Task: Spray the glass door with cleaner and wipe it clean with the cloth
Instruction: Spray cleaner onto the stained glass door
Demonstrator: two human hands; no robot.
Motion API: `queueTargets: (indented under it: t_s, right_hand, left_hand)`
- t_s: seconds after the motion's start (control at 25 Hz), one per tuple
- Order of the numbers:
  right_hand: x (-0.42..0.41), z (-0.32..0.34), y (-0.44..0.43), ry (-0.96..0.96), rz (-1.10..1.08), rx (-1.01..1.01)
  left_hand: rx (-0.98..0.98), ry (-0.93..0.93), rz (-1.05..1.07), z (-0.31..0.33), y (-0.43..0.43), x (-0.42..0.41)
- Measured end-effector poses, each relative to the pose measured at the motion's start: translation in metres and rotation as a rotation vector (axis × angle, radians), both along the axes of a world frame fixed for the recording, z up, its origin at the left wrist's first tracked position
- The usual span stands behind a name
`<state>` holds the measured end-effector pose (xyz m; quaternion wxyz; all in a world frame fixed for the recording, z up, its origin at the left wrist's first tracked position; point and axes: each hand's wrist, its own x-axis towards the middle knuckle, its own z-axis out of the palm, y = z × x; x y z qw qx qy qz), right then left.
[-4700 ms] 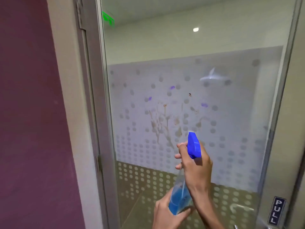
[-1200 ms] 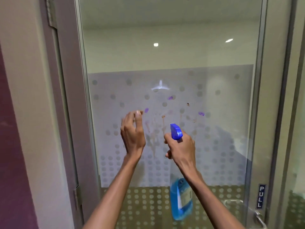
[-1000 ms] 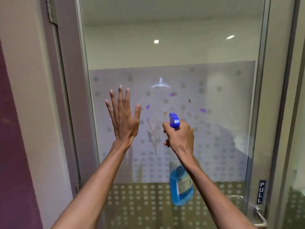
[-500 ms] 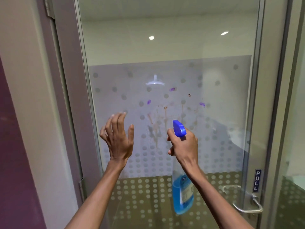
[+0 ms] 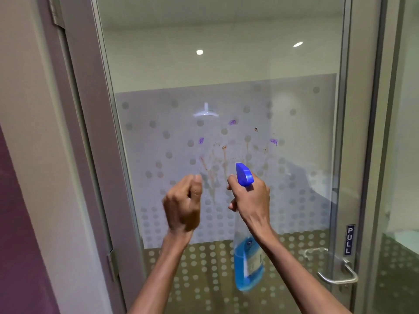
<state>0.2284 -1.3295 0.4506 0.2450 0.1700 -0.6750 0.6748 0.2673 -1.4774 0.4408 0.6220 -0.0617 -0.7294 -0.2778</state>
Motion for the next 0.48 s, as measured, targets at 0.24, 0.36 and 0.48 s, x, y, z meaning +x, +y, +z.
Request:
queueTargets:
  t_s: [0.24,0.36,0.48]
  right_hand:
    - [0.006,0.012,0.008,-0.031,-0.044,-0.013]
    - [0.006,0.015,0.014,-0.047,-0.038,-0.021]
    - [0.007,0.013,0.020,-0.003,-0.004,0.007]
  left_hand:
    - [-0.027,-0.559,-0.481,-0.080,0.060,0.001]
    - [0.055,-0.576,-0.531,-0.088,0.076,-0.001]
    - [0.083,-0.605,-0.494,-0.085,0.082,-0.001]
